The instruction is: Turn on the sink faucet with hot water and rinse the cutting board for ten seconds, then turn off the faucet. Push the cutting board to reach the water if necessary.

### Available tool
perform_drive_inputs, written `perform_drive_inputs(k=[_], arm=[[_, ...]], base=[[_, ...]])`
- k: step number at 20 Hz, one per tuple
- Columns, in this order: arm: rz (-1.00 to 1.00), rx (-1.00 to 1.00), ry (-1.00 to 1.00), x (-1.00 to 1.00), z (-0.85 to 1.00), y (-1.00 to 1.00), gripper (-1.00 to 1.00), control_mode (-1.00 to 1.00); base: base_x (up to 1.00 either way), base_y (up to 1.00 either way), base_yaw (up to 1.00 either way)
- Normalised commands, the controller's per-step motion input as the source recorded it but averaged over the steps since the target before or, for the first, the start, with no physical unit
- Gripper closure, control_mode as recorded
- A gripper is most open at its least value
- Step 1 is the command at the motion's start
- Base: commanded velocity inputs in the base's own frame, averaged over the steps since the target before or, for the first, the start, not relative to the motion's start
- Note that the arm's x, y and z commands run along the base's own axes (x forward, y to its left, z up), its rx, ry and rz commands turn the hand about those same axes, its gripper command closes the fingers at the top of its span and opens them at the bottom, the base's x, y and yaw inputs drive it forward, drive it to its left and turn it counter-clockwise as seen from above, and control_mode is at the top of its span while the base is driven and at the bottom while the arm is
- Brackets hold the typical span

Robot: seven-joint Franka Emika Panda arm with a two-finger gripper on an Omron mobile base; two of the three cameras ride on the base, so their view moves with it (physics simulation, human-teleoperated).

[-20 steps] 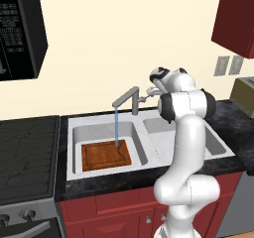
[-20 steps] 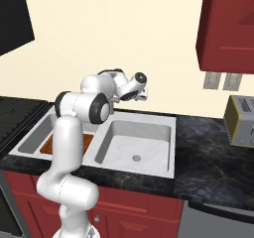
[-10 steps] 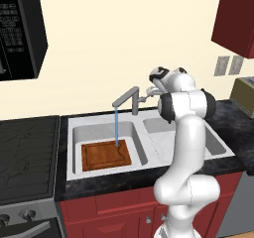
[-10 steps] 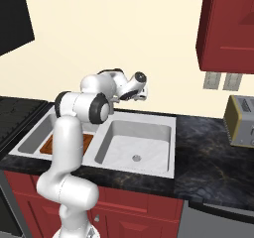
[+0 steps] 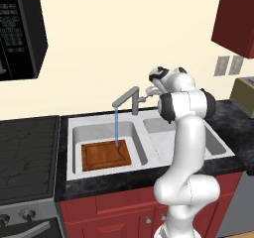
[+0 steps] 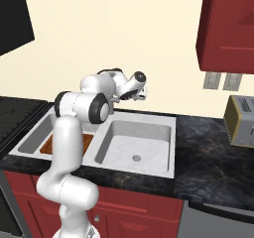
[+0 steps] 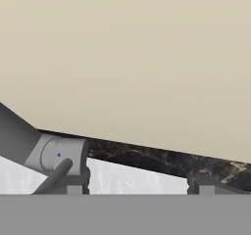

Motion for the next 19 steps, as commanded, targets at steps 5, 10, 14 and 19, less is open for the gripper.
perform_drive_inputs(k=[5,10,14,19], arm=[[-0.01,0.00,0.00,0.00,0.00,0.33,-1.00,-1.00],[0.00,0.00,0.00,0.00,0.00,0.30,-1.00,-1.00],[0.00,0.00,0.00,0.00,0.00,0.29,-1.00,-1.00],[0.00,0.00,0.00,0.00,0.00,0.28,-1.00,-1.00]], base=[[0.00,0.00,0.00],[0.00,0.00,0.00],[0.00,0.00,0.00],[0.00,0.00,0.00]])
